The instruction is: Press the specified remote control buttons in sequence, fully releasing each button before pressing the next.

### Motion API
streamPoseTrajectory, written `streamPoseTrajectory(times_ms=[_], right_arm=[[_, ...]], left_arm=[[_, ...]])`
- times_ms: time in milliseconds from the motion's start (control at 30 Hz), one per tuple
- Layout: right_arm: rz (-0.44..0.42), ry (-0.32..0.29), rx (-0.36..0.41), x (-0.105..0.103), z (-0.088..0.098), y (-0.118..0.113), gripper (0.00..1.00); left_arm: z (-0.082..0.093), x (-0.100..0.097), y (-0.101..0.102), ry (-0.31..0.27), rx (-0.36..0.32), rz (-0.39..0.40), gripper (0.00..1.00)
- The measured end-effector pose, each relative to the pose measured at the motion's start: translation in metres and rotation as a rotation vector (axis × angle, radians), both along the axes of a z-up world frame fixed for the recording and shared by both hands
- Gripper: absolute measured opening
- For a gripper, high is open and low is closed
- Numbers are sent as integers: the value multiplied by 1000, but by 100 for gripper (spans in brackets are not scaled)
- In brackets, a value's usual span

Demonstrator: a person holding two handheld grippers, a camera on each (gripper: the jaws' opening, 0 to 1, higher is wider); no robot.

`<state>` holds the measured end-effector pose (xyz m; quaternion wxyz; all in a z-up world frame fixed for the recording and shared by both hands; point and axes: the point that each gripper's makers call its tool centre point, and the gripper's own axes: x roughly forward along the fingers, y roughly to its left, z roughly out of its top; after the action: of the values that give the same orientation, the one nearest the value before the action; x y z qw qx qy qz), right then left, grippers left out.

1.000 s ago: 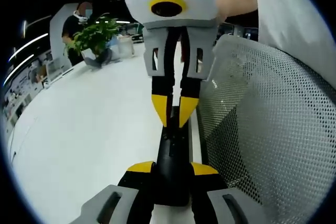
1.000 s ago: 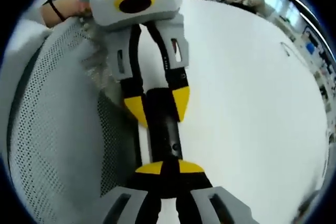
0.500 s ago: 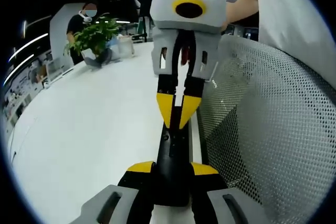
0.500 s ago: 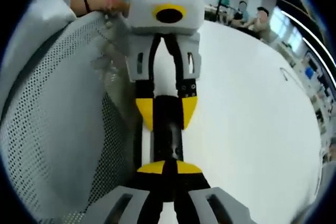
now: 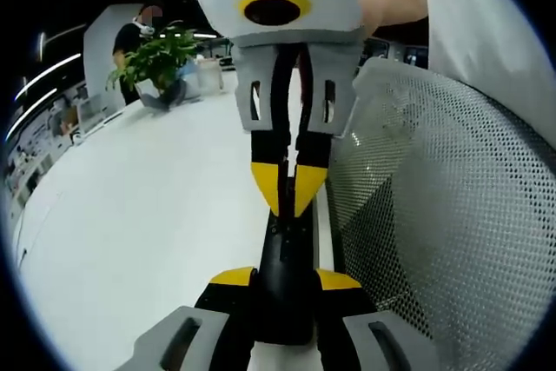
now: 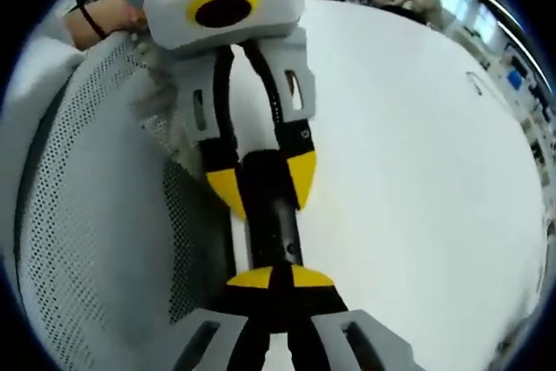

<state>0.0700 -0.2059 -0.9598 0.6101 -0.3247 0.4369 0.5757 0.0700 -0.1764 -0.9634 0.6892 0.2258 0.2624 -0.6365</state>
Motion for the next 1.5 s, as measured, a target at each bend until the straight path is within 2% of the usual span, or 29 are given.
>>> streamPoseTrajectory(times_ms=[33, 200, 233, 300, 667, 900, 1033, 1167, 1267, 1400, 1500], right_arm=[[-22, 8, 20, 0, 0, 0, 2], [2, -15, 4, -1, 2, 0, 2], [48, -42, 3, -1, 2, 1, 1], [89, -77, 16, -1, 2, 1, 1], [122, -154, 21, 0, 3, 1, 0], [125, -113, 34, -5, 4, 5, 0], [140, -118, 12, -3, 2, 6, 0], [79, -73, 1, -1, 1, 6, 0], [90, -83, 12, -2, 1, 6, 0], [48, -65, 51, -1, 2, 5, 0], [30, -59, 77, -3, 3, 4, 0]], left_arm=[[0, 0, 1, -1, 4, 2, 25], [0, 0, 10, 3, 23, 25, 25], [0, 0, 9, -1, 24, 20, 25], [1, -1, 9, -4, 36, 9, 25], [0, -1, 10, -5, 26, 6, 25], [1, -1, 11, -4, 24, 8, 25], [0, -1, 11, -3, 22, 8, 25], [0, -1, 11, 0, 18, 9, 25], [0, -1, 11, 0, 19, 9, 25], [1, 0, 12, 22, -3, 21, 25], [0, -1, 11, 13, 0, 16, 25]])
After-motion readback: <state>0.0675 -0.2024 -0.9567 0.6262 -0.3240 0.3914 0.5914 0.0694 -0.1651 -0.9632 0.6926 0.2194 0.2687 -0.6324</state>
